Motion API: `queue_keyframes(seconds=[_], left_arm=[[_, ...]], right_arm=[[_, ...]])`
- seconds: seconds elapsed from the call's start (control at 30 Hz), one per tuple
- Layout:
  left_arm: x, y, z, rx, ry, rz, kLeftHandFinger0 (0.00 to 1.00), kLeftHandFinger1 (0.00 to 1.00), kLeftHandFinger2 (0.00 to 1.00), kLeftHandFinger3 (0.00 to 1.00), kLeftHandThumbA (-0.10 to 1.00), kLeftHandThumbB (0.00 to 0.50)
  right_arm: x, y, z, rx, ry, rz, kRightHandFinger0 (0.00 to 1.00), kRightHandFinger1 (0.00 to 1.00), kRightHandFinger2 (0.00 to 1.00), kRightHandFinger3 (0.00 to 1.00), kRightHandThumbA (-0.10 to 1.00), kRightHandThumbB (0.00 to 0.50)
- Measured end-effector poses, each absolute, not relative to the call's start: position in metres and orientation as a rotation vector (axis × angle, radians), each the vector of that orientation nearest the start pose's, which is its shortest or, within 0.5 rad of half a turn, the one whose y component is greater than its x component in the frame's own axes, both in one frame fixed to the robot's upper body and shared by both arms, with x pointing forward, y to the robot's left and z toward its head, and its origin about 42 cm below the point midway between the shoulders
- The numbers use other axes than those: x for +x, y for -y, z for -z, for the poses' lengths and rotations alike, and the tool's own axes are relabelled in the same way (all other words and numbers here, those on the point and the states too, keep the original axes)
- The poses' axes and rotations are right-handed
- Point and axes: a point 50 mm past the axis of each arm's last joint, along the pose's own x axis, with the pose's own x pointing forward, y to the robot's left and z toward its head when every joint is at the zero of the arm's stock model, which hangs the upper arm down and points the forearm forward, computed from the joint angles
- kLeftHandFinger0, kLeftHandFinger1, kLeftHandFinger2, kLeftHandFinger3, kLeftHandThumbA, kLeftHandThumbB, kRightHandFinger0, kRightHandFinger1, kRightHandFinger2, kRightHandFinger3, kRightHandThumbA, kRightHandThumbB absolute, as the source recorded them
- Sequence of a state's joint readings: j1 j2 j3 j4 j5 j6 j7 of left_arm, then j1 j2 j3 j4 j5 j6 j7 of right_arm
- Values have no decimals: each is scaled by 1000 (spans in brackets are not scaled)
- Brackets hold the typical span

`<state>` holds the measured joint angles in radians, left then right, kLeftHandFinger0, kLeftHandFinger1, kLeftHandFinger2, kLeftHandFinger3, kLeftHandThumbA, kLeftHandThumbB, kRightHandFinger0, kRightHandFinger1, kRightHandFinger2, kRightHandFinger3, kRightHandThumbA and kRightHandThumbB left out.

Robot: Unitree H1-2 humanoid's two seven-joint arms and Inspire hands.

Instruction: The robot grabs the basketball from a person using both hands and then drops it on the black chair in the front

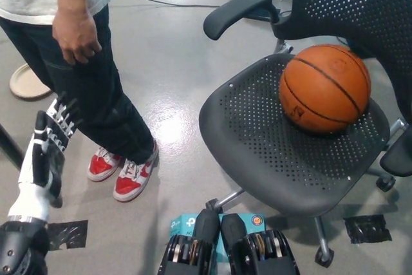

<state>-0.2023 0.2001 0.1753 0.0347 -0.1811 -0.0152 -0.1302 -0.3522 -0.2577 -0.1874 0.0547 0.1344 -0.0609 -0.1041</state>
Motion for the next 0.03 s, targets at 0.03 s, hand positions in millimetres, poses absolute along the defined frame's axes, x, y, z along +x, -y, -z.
queue_keyframes(seconds=[0.03], left_arm=[[345,-304,-164,13,209,2,1000,1000,1000,1000,1000,171]], right_arm=[[383,325,-223,-68,392,222,1000,1000,1000,1000,929,414]])
